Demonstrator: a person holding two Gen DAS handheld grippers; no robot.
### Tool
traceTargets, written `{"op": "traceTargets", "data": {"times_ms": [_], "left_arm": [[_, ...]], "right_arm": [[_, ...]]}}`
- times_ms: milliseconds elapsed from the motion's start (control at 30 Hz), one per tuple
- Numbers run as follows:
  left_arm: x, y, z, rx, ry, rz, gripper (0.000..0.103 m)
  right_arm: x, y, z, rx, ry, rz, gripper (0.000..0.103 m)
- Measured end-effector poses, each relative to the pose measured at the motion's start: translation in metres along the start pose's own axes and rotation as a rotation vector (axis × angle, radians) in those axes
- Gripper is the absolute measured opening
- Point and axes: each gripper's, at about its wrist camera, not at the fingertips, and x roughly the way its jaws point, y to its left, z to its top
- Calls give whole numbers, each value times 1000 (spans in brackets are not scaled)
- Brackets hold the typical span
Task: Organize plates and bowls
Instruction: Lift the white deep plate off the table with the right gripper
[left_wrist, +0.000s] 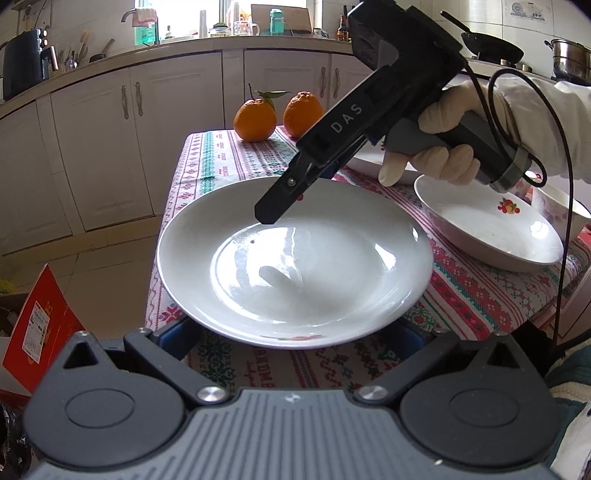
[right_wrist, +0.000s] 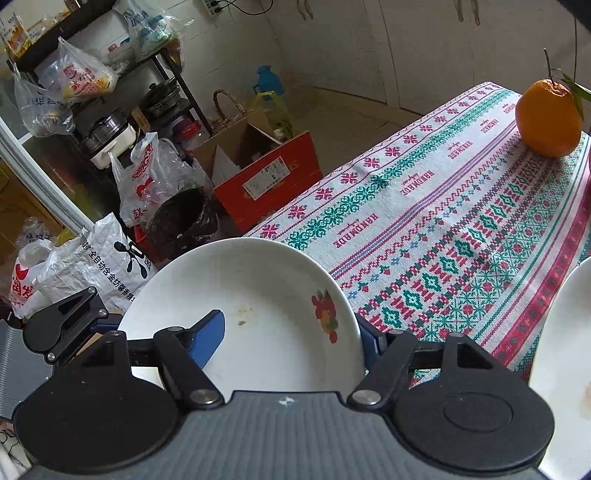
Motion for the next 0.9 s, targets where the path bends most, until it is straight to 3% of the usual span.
{"op": "traceTargets", "data": {"times_ms": [267, 900], "left_arm": [[0, 1, 3, 14, 14, -13, 103], [27, 22, 38, 41, 19, -40, 102]], "right_arm": [[-4, -3, 2, 15, 4, 29, 78], [-16, -18, 25, 0, -44, -26, 79]]}}
